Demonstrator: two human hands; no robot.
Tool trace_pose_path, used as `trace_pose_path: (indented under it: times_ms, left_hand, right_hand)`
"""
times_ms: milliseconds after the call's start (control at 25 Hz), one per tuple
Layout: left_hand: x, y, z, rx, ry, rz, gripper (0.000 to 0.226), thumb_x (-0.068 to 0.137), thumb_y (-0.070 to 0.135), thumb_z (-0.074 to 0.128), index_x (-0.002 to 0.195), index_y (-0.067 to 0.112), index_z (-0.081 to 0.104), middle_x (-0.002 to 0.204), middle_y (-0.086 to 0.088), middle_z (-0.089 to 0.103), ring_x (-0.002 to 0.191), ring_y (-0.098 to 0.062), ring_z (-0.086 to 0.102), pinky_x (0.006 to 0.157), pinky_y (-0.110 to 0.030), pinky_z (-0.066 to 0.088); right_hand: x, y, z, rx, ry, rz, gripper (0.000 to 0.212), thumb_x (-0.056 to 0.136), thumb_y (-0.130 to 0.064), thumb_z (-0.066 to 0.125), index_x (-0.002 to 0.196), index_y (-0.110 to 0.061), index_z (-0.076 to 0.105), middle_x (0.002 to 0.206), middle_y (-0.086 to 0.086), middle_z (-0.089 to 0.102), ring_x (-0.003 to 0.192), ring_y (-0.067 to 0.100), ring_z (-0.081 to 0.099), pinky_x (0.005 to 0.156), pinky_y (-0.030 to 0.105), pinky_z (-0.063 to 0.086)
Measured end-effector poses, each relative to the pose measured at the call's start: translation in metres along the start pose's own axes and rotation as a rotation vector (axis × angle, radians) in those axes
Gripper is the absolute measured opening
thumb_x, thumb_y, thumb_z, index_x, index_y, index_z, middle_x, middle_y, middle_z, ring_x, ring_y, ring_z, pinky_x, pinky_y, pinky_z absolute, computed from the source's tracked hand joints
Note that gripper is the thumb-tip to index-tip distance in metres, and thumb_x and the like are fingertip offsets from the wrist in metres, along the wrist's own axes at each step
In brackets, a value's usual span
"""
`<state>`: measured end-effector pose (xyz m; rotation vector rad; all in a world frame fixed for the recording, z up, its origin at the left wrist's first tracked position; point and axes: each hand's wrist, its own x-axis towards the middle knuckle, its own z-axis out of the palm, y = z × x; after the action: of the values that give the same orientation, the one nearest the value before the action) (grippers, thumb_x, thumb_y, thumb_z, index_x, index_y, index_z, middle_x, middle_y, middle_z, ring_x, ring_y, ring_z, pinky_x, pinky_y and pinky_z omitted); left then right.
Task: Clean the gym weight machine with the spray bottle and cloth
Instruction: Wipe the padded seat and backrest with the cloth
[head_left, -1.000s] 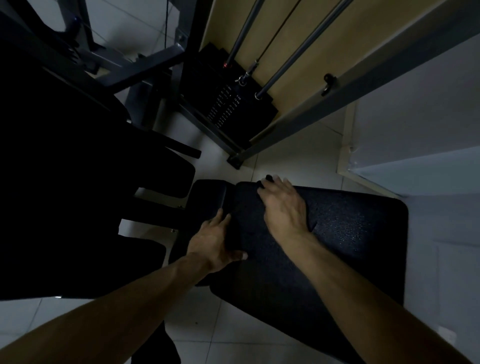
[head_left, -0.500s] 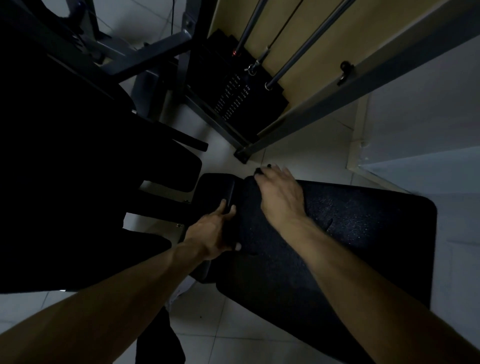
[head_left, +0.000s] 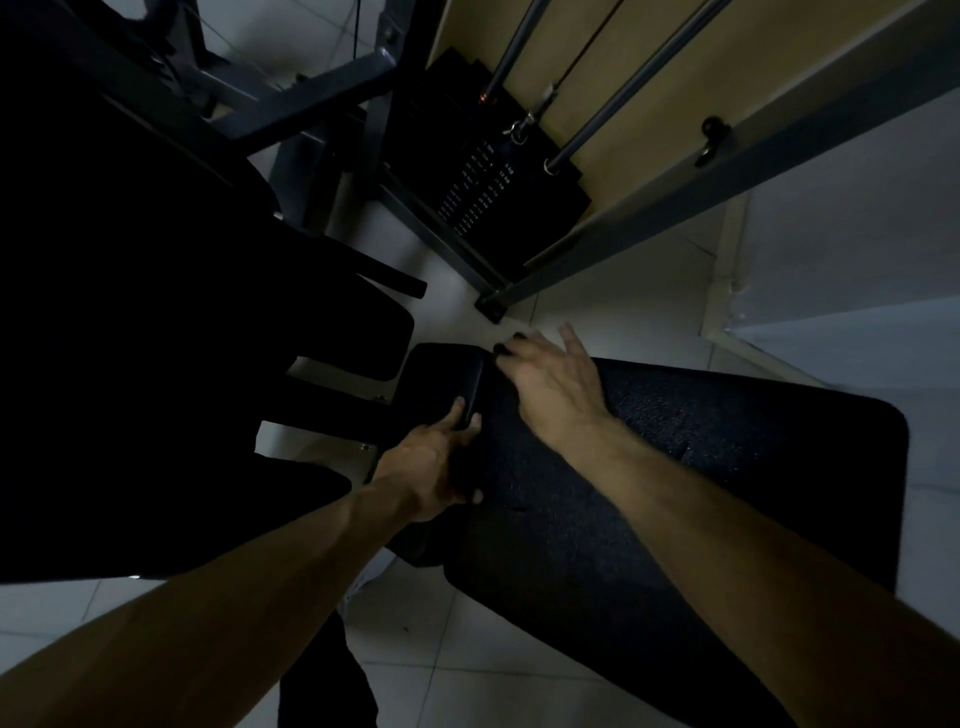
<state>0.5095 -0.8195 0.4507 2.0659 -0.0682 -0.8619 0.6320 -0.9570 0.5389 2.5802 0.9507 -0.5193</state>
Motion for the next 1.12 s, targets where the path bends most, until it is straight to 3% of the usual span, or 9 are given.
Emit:
trace_pose_path:
  times_ms: [120, 280, 400, 560, 680, 800, 920, 1000, 1120]
  left_hand:
    - [-0.009, -0.001, 0.003, 0.008, 0.055, -0.017, 0.096, 0.086, 0.049, 0.075, 0.162, 0.032, 0.018, 0.171, 0.007, 0.001, 0.150, -0.024, 0.030, 0.117, -0.040, 0.038]
    - [-0.021, -0.020, 0.004, -0.097, 0.212, -0.066, 0.053, 0.101, 0.028, 0.055, 0.153, 0.029, 0.044, 0.162, 0.004, 0.037, 0.137, -0.024, 0.051, 0.106, -0.034, 0.046]
    - [-0.023, -0.028, 0.015, -0.103, -0.002, -0.047, 0.057, 0.101, 0.017, 0.053, 0.156, 0.023, 0.039, 0.166, 0.001, 0.027, 0.144, -0.024, 0.043, 0.114, -0.035, 0.040]
    - [-0.023, -0.032, 0.031, -0.128, -0.087, -0.072, 0.070, 0.100, 0.010, 0.052, 0.161, 0.027, 0.022, 0.169, 0.010, 0.000, 0.152, -0.018, 0.025, 0.122, -0.033, 0.028]
    - [-0.027, -0.035, 0.032, -0.099, -0.119, -0.040, 0.080, 0.097, 0.002, 0.053, 0.162, 0.028, 0.014, 0.169, 0.012, -0.012, 0.153, -0.018, 0.021, 0.122, -0.036, 0.030]
    - [-0.019, -0.050, 0.037, -0.082, -0.106, 0.016, 0.085, 0.094, -0.001, 0.056, 0.160, 0.029, 0.011, 0.166, 0.013, -0.012, 0.154, -0.017, 0.015, 0.123, -0.036, 0.029]
    - [-0.019, -0.060, 0.040, -0.093, -0.112, 0.119, 0.067, 0.096, 0.017, 0.059, 0.153, 0.043, 0.035, 0.170, 0.004, 0.006, 0.154, -0.022, 0.020, 0.125, -0.041, 0.025]
    - [-0.014, -0.067, 0.057, -0.231, -0.006, 0.199, 0.051, 0.094, 0.037, 0.054, 0.135, 0.066, 0.047, 0.168, -0.001, 0.023, 0.155, -0.028, 0.022, 0.126, -0.051, 0.019]
    - [-0.017, -0.074, 0.073, -0.422, 0.103, 0.168, 0.052, 0.098, 0.028, 0.051, 0.144, 0.051, 0.042, 0.166, -0.004, 0.029, 0.155, -0.030, 0.020, 0.127, -0.053, 0.012]
  right_hand:
    - [0.004, -0.022, 0.017, 0.110, 0.019, 0.130, 0.047, 0.073, 0.004, 0.078, 0.119, -0.002, 0.073, 0.132, 0.021, 0.066, 0.129, 0.038, 0.058, 0.122, 0.054, 0.031]
    - [-0.092, -0.082, 0.041, 0.210, -0.071, -0.178, 0.035, 0.083, -0.010, 0.055, 0.109, -0.009, 0.078, 0.128, 0.016, 0.070, 0.129, 0.034, 0.060, 0.122, 0.048, 0.026]
    - [-0.110, -0.081, 0.036, 0.109, -0.219, -0.409, 0.033, 0.083, -0.015, 0.052, 0.103, -0.017, 0.079, 0.116, 0.008, 0.074, 0.126, 0.029, 0.063, 0.123, 0.053, 0.021]
    - [-0.033, -0.018, 0.005, 0.065, -0.063, -0.040, 0.052, 0.085, 0.000, 0.063, 0.136, -0.015, 0.066, 0.149, 0.009, 0.056, 0.150, 0.029, 0.037, 0.125, 0.054, -0.005]
    - [-0.017, -0.018, 0.001, 0.092, 0.060, 0.163, 0.056, 0.088, 0.002, 0.063, 0.143, -0.010, 0.059, 0.156, 0.013, 0.049, 0.152, 0.030, 0.033, 0.127, 0.054, 0.004]
    - [-0.078, -0.066, 0.025, 0.150, -0.036, -0.070, 0.053, 0.079, -0.002, 0.060, 0.131, -0.007, 0.068, 0.143, 0.016, 0.060, 0.142, 0.035, 0.049, 0.125, 0.052, 0.015]
    - [-0.147, -0.094, 0.038, 0.170, -0.146, -0.355, 0.040, 0.078, -0.015, 0.052, 0.105, -0.019, 0.082, 0.117, 0.003, 0.076, 0.120, 0.025, 0.068, 0.116, 0.050, 0.028]
    - [-0.163, -0.087, 0.035, 0.152, -0.202, -0.527, 0.038, 0.078, -0.019, 0.058, 0.108, -0.025, 0.081, 0.116, -0.003, 0.075, 0.120, 0.022, 0.068, 0.117, 0.054, 0.028]
    - [-0.128, -0.049, 0.026, 0.074, -0.105, -0.500, 0.043, 0.080, -0.011, 0.059, 0.116, -0.026, 0.077, 0.127, 0.001, 0.072, 0.130, 0.025, 0.061, 0.120, 0.061, 0.020]
